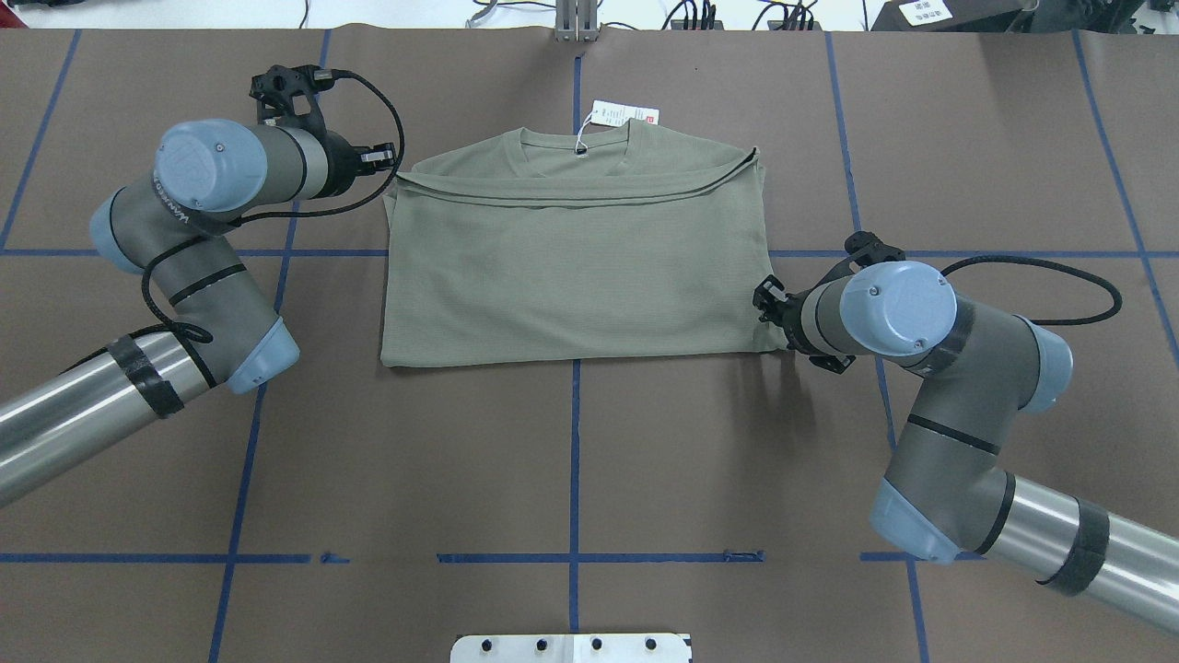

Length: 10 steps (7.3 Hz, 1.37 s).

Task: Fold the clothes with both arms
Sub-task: 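Grasp the folded corner with the right gripper and drag it toward the robot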

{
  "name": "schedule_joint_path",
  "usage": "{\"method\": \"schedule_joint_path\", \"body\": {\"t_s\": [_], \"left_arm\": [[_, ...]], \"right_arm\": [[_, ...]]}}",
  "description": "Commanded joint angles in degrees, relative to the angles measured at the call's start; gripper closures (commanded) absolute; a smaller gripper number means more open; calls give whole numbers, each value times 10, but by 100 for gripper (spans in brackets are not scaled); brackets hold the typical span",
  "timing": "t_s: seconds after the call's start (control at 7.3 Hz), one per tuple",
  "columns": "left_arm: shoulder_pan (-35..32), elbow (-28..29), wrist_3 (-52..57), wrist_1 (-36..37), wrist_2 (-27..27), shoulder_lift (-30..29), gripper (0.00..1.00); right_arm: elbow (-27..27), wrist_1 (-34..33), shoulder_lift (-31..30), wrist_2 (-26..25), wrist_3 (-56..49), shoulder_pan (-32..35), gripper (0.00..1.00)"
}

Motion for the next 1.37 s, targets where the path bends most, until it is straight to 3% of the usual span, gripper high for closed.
{"method": "schedule_joint_path", "body": {"t_s": [0.0,0.14,0.27,0.55,0.82,0.96,1.1,1.23], "left_arm": [[0,-1,-2,0,0,-2,59],[0,-2,-2,0,0,-2,59],[0,-23,-2,3,-1,4,59],[7,-71,-11,10,-4,12,59],[7,-163,-31,10,-143,87,53],[8,-199,-73,9,-155,109,52],[28,-225,-102,9,-155,110,39],[48,-248,-141,9,-157,120,39]], "right_arm": [[4,1,-6,1,0,0,100],[15,1,-21,-2,-1,-6,100],[59,1,-50,5,-6,-9,100],[191,-6,-137,7,-4,-65,100],[300,-89,-193,18,-2,-141,100],[349,-134,-197,59,-1,-164,100],[376,-145,-199,128,9,-180,100],[382,-145,-220,154,23,-227,100]]}}
